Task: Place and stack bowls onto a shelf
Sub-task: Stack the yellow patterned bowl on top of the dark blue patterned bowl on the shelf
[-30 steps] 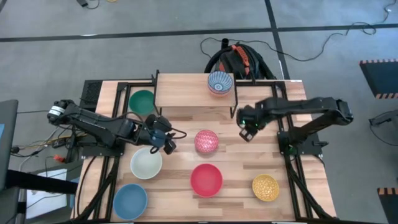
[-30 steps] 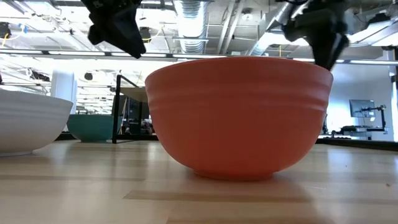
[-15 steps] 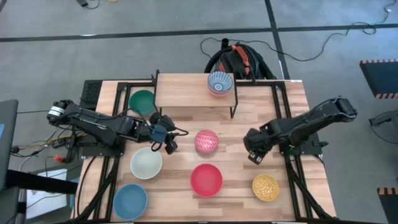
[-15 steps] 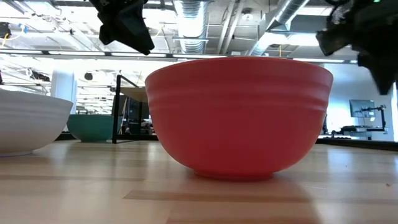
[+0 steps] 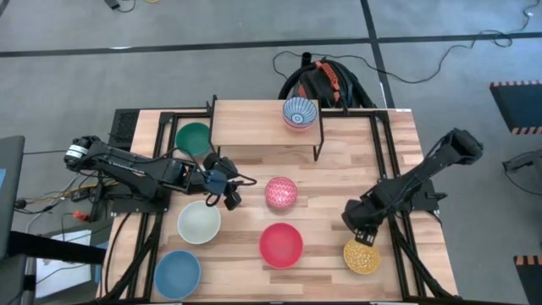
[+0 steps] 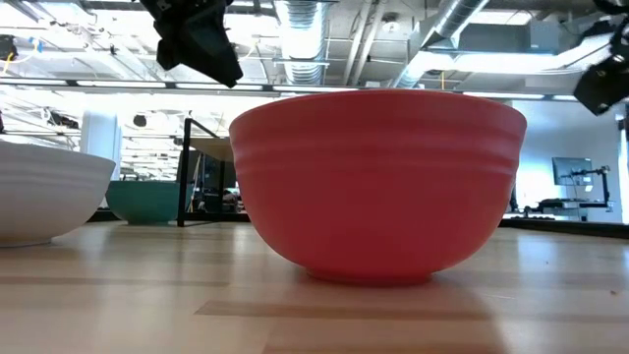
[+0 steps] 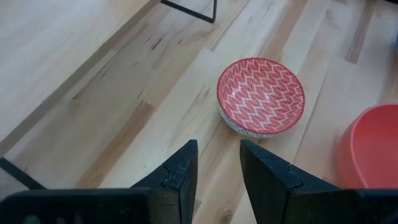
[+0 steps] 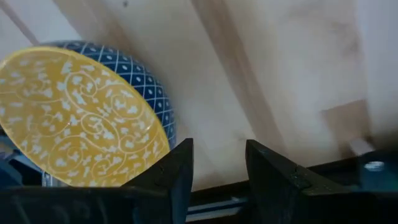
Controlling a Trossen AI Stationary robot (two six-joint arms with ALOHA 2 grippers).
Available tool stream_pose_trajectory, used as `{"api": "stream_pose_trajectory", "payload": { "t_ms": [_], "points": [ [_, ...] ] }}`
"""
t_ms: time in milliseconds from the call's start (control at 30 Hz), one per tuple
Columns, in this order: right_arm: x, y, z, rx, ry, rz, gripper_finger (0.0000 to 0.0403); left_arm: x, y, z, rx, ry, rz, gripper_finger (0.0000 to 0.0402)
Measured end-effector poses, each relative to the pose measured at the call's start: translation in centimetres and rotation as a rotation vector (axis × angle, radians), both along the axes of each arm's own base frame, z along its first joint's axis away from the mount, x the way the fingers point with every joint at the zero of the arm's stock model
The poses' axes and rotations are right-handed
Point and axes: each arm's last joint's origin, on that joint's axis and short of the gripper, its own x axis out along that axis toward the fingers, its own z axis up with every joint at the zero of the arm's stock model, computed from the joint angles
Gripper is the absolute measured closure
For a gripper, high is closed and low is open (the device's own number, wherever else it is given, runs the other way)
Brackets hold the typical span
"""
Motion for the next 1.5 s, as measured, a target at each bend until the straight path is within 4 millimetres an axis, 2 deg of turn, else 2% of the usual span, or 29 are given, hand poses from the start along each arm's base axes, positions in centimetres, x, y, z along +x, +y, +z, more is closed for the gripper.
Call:
{"api": "stream_pose_trajectory", "payload": {
  "t_ms": [133,333,433,600,767,1067,1367,1500],
  "points": [
    [-0.3,0.4,-0.6,0.005,0.0,-0.025,0.0218,0.0,0.2,-0.8,-0.008,-0.004,0.002,0.0297],
    [-0.3,0.3,-0.7,-0.034,-0.012,-0.052,0.0176,0.2,0.6,-1.5,-0.043,-0.023,0.013,0.0297],
    [0.0,0.6,-0.7,-0.01,-0.048,-0.042,0.0169,0.3,0.9,-1.5,-0.068,-0.027,0.002,0.0297],
    [-0.1,1.6,-0.6,0.019,-0.088,0.0,0.0173,0.3,1.0,-1.5,-0.078,-0.023,-0.001,0.0297],
    [-0.7,1.8,-0.9,0.018,-0.051,-0.005,0.0178,0.3,1.0,-1.5,-0.078,-0.023,-0.001,0.0297],
    [-0.4,2.4,0.6,0.097,-0.131,-0.014,0.0189,0.4,1.3,-1.5,-0.086,-0.024,-0.011,0.0297],
    [0.5,3.9,-1.7,0.028,-0.09,0.038,0.0191,0.5,2.0,-1.5,-0.091,-0.021,0.002,0.0297],
    [1.3,4.6,-2.8,0.036,-0.104,0.036,0.0206,0.5,2.0,-1.5,-0.07,-0.015,-0.002,0.0297]
  ]
}}
